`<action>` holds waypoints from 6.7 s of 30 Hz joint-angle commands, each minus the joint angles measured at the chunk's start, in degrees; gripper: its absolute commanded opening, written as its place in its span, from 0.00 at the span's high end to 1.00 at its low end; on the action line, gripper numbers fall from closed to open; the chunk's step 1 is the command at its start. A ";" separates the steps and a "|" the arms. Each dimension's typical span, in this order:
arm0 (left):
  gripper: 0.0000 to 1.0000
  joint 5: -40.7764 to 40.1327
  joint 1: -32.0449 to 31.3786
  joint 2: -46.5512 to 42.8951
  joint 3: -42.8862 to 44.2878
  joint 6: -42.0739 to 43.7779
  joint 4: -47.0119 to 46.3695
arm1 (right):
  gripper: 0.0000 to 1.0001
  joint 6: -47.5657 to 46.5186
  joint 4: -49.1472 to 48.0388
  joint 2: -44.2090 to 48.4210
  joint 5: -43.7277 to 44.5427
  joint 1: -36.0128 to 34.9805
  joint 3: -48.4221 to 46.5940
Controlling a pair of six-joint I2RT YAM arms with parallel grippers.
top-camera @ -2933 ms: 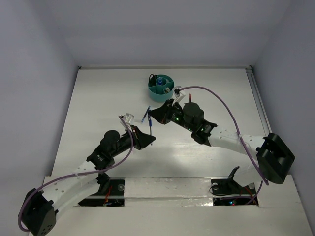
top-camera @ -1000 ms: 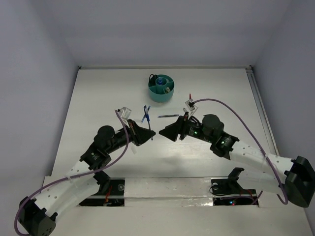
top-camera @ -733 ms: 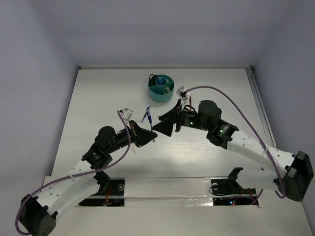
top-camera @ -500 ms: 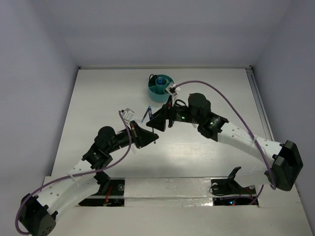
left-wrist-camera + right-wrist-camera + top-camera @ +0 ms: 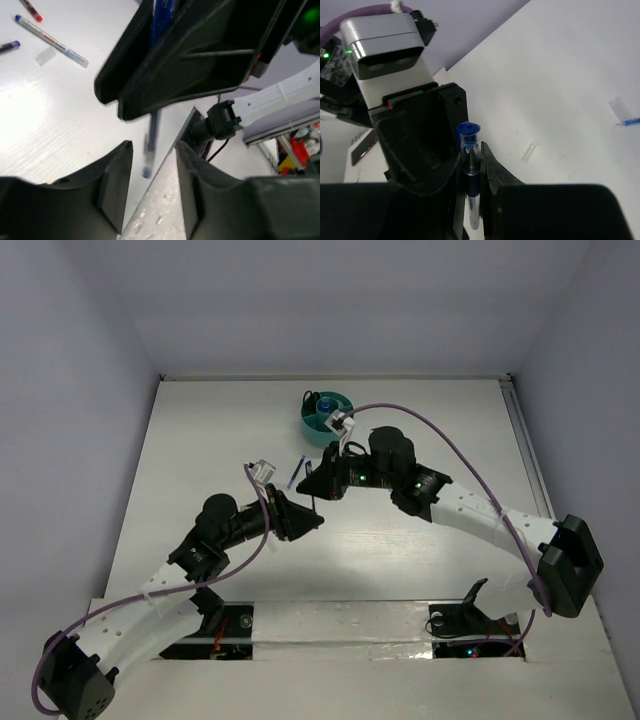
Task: Sort the stationery into containers
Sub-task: Place the pen in the storage box, then pick up the pen from the center of the board, then place the pen in the storage box.
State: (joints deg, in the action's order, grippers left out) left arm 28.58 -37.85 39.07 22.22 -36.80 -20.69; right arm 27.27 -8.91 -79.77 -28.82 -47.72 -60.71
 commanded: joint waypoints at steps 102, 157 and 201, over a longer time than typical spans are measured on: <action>0.01 -25.85 3.48 -18.33 17.07 18.60 32.11 | 0.64 -21.02 40.72 -31.67 32.25 22.94 -24.98; 0.01 -25.77 5.68 -18.15 16.98 18.69 31.94 | 1.00 -33.58 -13.94 -32.01 15.99 10.46 -30.95; 0.01 -24.54 7.79 -17.36 16.81 19.13 31.41 | 0.52 -40.63 -20.89 -37.66 23.19 12.57 -28.50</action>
State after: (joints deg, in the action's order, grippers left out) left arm 3.03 -30.26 21.15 39.72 -18.46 13.93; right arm -14.48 -24.91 -123.17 -6.63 -35.31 -89.27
